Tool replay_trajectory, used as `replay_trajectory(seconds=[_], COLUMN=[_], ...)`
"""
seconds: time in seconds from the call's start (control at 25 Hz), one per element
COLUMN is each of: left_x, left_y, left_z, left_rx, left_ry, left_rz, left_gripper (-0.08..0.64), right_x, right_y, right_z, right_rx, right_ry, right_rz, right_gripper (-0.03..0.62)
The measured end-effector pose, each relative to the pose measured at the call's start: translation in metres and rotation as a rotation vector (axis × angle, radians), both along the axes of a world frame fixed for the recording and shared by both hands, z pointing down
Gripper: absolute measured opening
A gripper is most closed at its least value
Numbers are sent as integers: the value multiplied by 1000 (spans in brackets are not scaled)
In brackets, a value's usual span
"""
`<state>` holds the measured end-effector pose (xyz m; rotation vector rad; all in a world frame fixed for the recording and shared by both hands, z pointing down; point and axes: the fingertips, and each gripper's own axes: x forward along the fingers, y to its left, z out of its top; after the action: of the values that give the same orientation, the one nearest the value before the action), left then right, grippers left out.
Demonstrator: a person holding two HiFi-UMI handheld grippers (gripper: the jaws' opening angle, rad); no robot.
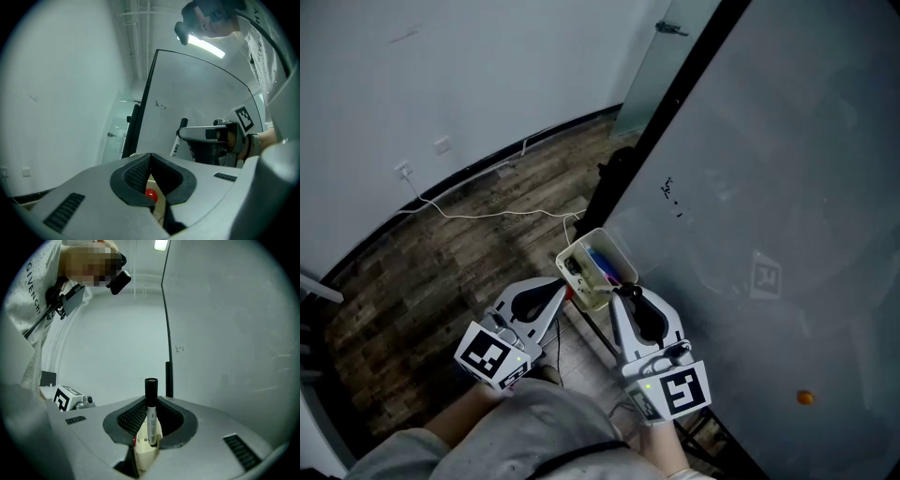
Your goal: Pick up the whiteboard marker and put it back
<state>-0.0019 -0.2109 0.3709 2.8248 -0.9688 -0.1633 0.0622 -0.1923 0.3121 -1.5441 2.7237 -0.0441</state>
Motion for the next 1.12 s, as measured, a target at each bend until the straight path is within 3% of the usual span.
replay_trajectory(seconds=[0.64,1.12], left_x=[11,15], left_y=[-7,-7], left_z=[-9,-12], left_rx=[-19,-16], left_ry=[36,33], left_rz=[34,47], left_gripper=[15,15], right_x=[8,7], right_y=[-4,-1], right_z=[-20,-42], right_rx=[18,36], right_ry=[11,-34], right_rz=[-2,-33], right_gripper=[75,75])
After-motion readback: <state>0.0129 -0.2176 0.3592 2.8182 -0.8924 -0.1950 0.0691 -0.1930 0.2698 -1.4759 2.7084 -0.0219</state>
